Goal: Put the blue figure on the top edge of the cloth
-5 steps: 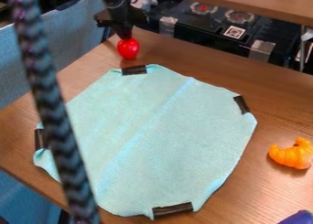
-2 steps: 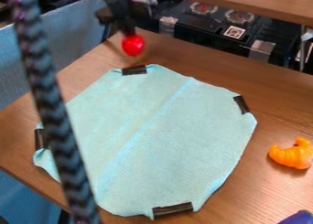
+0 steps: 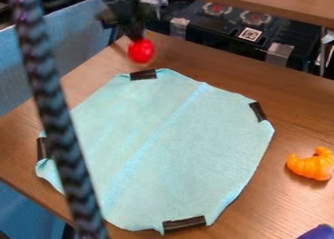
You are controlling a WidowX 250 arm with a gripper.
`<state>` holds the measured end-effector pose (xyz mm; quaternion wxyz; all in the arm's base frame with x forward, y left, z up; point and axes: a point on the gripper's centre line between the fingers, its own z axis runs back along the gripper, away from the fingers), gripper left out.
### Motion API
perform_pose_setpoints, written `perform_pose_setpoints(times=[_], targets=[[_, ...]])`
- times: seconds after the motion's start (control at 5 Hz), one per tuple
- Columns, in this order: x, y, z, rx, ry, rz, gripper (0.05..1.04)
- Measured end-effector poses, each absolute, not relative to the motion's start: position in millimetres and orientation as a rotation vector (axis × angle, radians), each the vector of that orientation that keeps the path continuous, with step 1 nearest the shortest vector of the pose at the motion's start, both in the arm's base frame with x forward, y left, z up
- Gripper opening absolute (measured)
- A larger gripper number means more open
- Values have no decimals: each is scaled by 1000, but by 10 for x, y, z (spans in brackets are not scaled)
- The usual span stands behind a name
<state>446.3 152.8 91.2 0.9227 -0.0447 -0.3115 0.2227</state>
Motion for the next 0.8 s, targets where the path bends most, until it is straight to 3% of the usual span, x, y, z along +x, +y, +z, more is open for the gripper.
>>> perform_pose_setpoints(times=[0.6,0.8], targets=[[4097,1215,952,-130,-640,340,49],[4056,1216,884,-111,-642,328,49]])
